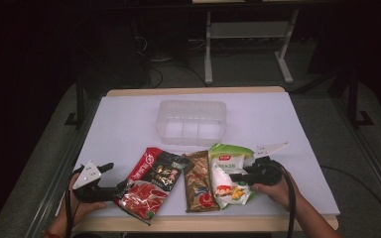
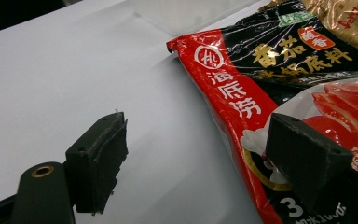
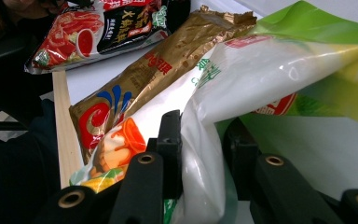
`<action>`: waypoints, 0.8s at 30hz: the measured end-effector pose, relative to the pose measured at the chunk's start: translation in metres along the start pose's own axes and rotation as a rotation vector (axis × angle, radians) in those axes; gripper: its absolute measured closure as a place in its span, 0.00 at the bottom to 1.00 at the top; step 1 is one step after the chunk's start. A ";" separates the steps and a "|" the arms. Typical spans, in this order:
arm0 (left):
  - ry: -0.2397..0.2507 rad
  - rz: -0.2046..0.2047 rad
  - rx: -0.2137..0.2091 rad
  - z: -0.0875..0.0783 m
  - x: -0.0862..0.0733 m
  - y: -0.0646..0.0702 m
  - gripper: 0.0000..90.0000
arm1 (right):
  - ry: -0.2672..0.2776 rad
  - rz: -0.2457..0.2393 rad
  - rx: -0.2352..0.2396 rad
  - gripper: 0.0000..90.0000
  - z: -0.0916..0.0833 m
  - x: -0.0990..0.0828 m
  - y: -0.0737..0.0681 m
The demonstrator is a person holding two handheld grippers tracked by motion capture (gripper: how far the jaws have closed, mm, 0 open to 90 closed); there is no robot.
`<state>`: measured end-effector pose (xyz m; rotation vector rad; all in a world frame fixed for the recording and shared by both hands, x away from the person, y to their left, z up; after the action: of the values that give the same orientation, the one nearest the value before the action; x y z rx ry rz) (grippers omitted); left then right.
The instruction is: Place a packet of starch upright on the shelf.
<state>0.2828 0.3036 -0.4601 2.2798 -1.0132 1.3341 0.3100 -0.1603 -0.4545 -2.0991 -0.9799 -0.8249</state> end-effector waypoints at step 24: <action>0.022 -0.033 -0.021 0.003 0.002 -0.003 0.23 | 0.073 -0.067 -0.100 0.87 -0.020 0.003 -0.006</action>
<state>0.2873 0.3035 -0.4594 2.2518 -0.9744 1.3260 0.3010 -0.1714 -0.4393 -2.1135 -0.9933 -0.9965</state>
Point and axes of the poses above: each handheld gripper's, and its own axes: z roughly forward along the jaws, x roughly out of its top, y roughly to its right, the point moved 4 cm from there along z, roughly forward along the jaws, and after that the axes turned 2 degrees about -x, right-handed, at the moved point
